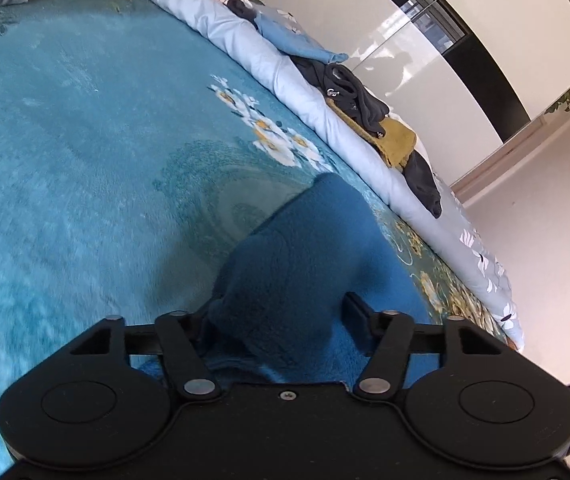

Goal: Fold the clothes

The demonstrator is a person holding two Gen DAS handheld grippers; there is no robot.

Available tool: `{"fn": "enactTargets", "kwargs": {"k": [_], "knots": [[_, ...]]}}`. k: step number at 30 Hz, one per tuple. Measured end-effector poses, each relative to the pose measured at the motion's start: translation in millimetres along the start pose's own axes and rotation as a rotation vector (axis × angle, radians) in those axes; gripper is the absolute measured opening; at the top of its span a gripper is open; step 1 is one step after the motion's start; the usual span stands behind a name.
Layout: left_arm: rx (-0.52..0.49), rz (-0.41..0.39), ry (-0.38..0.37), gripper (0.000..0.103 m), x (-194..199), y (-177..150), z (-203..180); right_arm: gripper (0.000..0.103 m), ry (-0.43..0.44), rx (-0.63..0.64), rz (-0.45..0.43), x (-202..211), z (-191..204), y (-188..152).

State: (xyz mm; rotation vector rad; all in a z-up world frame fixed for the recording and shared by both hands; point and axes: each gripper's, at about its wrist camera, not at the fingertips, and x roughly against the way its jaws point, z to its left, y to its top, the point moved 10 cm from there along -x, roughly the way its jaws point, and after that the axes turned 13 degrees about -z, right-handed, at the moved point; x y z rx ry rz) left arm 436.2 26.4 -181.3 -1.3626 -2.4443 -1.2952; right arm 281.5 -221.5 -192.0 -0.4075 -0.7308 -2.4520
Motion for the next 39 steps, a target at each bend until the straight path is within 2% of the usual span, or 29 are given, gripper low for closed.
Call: {"fn": "enactTargets", "kwargs": {"k": [5, 10, 14, 17, 21, 24, 26, 28, 32, 34, 36, 38, 39], "knots": [[0.012, -0.014, 0.002, 0.05, 24.2, -26.4, -18.0, 0.04, -0.034, 0.087, -0.014, 16.1, -6.9, 29.7], [0.036, -0.028, -0.001, 0.049, 50.9, -65.0, -40.6, 0.04, -0.073, 0.212, -0.006, 26.7, -11.2, 51.0], [0.09, -0.077, 0.024, 0.05, 59.0, -76.2, -36.2, 0.046, -0.074, 0.228, 0.019, 25.8, -16.2, 50.1], [0.135, -0.104, 0.023, 0.052, 63.9, -71.7, -31.4, 0.048, -0.07, 0.247, 0.009, 30.8, -14.2, 49.5], [0.07, -0.119, 0.034, 0.054, 77.4, -63.0, -38.6, 0.053, -0.056, 0.33, -0.034, 50.4, -3.4, 55.3], [0.047, -0.172, 0.031, 0.058, 96.9, -51.1, -40.1, 0.057, -0.031, 0.353, -0.048, 67.2, 2.9, 54.8], [0.046, -0.212, 0.026, 0.066, 105.6, -41.4, -40.2, 0.058, -0.018, 0.353, -0.036, 74.8, 3.1, 47.6], [0.043, -0.232, 0.031, 0.066, 108.0, -33.0, -39.1, 0.058, -0.008, 0.354, -0.018, 78.6, 3.1, 38.2], [0.008, -0.211, 0.055, 0.066, 93.7, -26.3, -40.1, 0.057, 0.024, 0.358, 0.015, 77.5, 7.1, 20.1], [-0.003, -0.196, 0.056, 0.064, 84.5, -28.1, -42.6, 0.055, 0.038, 0.366, 0.02, 75.7, 10.9, 16.0], [-0.023, -0.187, 0.041, 0.059, 77.2, -31.4, -48.5, 0.043, 0.057, 0.388, 0.017, 75.4, 17.3, 14.3], [-0.048, -0.193, 0.029, 0.045, 74.7, -33.9, -55.0, 0.039, 0.081, 0.436, 0.007, 77.0, 26.9, 14.0], [-0.054, -0.199, 0.023, 0.043, 75.1, -34.3, -57.1, 0.038, 0.089, 0.46, 0.003, 77.6, 31.5, 14.3]]}}
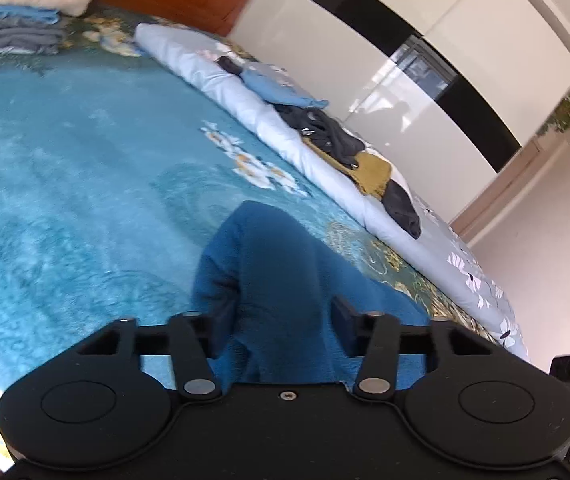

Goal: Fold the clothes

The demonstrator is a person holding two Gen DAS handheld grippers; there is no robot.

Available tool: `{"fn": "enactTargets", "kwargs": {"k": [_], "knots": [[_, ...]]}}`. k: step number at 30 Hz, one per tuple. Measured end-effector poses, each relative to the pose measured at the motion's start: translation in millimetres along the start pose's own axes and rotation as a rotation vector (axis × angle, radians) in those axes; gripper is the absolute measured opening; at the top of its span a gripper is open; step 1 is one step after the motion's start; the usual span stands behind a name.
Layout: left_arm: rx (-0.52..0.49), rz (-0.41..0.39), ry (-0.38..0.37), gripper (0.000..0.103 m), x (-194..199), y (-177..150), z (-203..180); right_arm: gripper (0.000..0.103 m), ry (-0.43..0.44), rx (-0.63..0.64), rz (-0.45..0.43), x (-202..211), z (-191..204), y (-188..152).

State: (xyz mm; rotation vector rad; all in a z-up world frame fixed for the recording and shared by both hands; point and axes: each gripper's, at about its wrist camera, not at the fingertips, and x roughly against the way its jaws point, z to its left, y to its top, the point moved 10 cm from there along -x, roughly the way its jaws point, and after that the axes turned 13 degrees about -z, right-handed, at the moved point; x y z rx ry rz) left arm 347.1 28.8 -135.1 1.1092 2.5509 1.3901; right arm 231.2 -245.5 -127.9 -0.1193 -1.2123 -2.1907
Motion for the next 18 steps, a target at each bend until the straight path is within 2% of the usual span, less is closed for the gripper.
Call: {"fn": "enactTargets", "kwargs": {"k": [3, 7, 10, 12, 13, 18], "knots": [[0.008, -0.014, -0.031, 0.039, -0.3, 1.6, -5.1, 0.036, 0.03, 0.028, 0.014, -4.9, 6.0, 2.4], [0.072, 0.019, -0.04, 0.04, -6.7, -0.8, 1.1, 0.036, 0.05, -0.061, 0.053, -22.0, -5.4, -4.5], [0.084, 0.026, -0.014, 0.039, -9.3, -4.7, 4.4, 0.025, 0.045, -0.132, 0.062, -31.6, -13.5, -9.7], [0.074, 0.014, 0.001, 0.028, -7.9, -5.9, 1.6, 0.01, 0.059, -0.133, 0.044, -30.0, -11.0, -7.0], [0.072, 0.001, 0.008, 0.024, -5.7, -4.5, -0.6, 0.007, 0.065, -0.123, 0.031, -27.0, -9.0, -4.0], [0.067, -0.071, -0.068, 0.021, 19.0, 7.4, -28.5, 0.006, 0.158, -0.146, -0.073, 9.1, 3.8, 25.1]]}}
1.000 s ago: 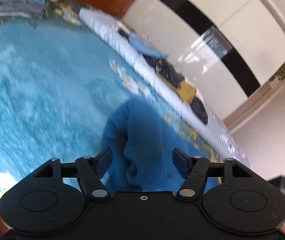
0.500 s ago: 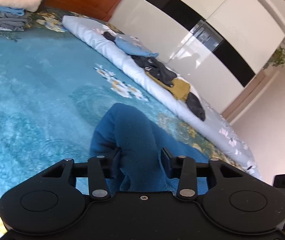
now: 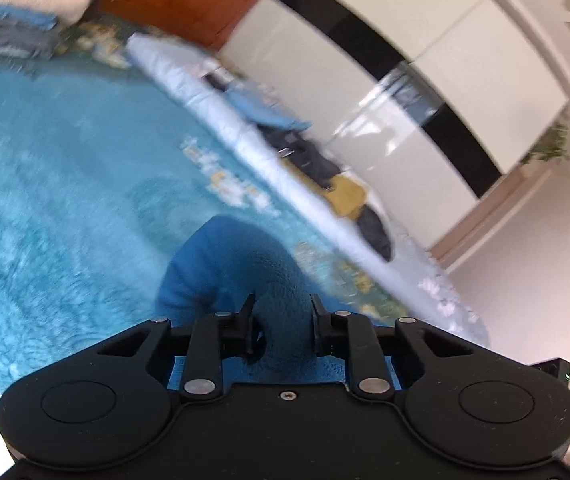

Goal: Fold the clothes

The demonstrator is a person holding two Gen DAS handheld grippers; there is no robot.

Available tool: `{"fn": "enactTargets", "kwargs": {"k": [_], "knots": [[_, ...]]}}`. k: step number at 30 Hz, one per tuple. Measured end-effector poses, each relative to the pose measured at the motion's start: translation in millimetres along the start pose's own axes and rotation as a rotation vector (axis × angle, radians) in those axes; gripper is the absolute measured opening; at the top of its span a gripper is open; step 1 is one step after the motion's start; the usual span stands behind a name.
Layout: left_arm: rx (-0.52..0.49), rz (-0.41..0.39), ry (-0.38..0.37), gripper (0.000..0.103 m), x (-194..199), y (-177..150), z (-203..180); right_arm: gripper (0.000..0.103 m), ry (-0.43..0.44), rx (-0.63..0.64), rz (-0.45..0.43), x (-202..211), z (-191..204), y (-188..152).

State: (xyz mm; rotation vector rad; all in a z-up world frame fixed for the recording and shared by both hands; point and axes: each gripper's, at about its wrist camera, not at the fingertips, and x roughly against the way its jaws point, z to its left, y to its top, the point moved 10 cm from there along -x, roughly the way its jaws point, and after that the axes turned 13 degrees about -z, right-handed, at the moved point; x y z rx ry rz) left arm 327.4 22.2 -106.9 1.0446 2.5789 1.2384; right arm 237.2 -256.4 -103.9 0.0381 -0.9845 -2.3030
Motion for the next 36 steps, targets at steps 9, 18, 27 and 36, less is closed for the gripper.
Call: {"fn": "enactTargets", "kwargs": {"k": [9, 18, 27, 36], "knots": [[-0.027, 0.052, 0.025, 0.022, 28.1, -42.0, 12.6, 0.006, -0.066, -0.007, 0.083, 24.6, -16.9, -41.4], [-0.112, 0.084, 0.116, 0.035, 21.0, -68.6, 35.6, 0.006, -0.142, 0.003, 0.144, 10.0, -40.6, -70.7], [-0.136, 0.089, 0.089, 0.036, 25.0, -55.9, 22.4, 0.013, -0.135, 0.032, 0.136, 18.1, -29.2, -60.5], [-0.231, -0.028, 0.088, 0.048, 52.4, 1.1, 2.3, 0.033, -0.186, 0.151, 0.085, 41.7, -19.0, -23.4]]}}
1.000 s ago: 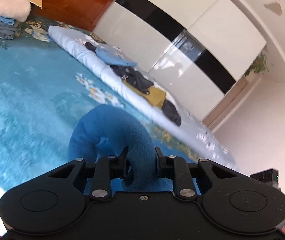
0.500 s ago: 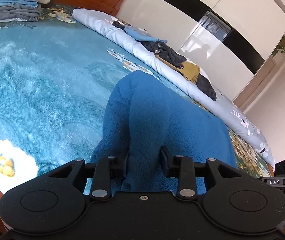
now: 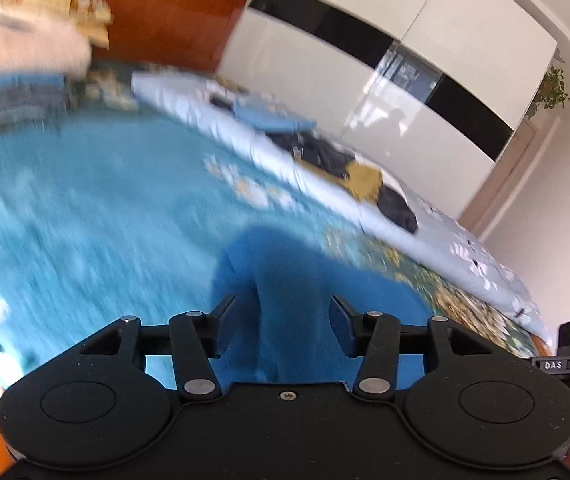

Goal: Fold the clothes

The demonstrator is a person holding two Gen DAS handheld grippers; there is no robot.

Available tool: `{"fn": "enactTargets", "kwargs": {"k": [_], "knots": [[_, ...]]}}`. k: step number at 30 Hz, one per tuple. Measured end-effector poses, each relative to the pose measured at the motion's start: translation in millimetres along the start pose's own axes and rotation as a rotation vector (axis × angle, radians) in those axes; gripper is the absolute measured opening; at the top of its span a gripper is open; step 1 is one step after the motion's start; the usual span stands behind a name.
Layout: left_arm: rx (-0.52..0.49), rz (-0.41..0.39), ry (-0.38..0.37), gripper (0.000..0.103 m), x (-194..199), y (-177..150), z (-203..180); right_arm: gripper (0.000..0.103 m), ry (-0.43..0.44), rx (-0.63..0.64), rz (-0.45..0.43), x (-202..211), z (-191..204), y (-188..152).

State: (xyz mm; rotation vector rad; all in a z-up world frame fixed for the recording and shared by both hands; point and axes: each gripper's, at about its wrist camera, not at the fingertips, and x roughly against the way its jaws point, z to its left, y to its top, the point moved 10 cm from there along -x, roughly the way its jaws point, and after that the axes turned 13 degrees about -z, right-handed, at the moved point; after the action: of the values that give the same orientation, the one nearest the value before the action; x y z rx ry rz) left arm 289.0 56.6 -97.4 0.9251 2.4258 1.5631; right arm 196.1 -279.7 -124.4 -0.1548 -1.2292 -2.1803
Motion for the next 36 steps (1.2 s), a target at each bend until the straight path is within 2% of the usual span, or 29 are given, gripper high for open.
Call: {"fn": "enactTargets", "kwargs": {"k": [4, 7, 10, 12, 14, 15, 18, 24, 28, 36], "knots": [[-0.025, -0.083, -0.045, 0.05, -21.8, 50.2, -23.9, 0.034, 0.007, 0.051, -0.049, -15.6, 6.9, 32.9], [-0.095, -0.047, -0.063, 0.05, -60.2, 58.5, -49.8, 0.034, 0.012, 0.09, -0.069, -43.7, 20.8, 51.3], [-0.21, 0.044, -0.064, 0.049, -94.2, 37.3, -67.0, 0.032, -0.008, 0.117, -0.036, -73.1, 27.6, 53.1], [-0.264, 0.102, -0.035, 0.045, -104.1, 18.3, -65.5, 0.022, -0.029, 0.147, -0.01, -81.8, 28.1, 47.2], [-0.301, 0.147, 0.008, 0.037, -102.1, 0.5, -59.3, 0.018, -0.046, 0.17, 0.005, -82.7, 27.2, 40.1], [-0.309, 0.158, 0.004, 0.037, -98.6, -6.4, -58.1, 0.013, -0.049, 0.177, 0.013, -80.5, 25.5, 36.3], [-0.332, 0.208, 0.028, 0.033, -93.4, -25.5, -48.3, 0.011, -0.07, 0.198, 0.044, -75.3, 19.3, 26.3], [-0.256, 0.243, 0.081, 0.029, -91.2, -46.0, -21.2, 0.011, -0.101, 0.232, 0.111, -69.8, 13.2, 5.1], [-0.215, 0.25, 0.085, 0.027, -89.2, -51.9, -11.2, 0.01, -0.107, 0.233, 0.135, -67.3, 11.4, -6.4], [-0.202, 0.249, 0.09, 0.027, -90.2, -58.4, -7.7, 0.009, -0.116, 0.223, 0.15, -64.7, 9.0, -14.9]]}}
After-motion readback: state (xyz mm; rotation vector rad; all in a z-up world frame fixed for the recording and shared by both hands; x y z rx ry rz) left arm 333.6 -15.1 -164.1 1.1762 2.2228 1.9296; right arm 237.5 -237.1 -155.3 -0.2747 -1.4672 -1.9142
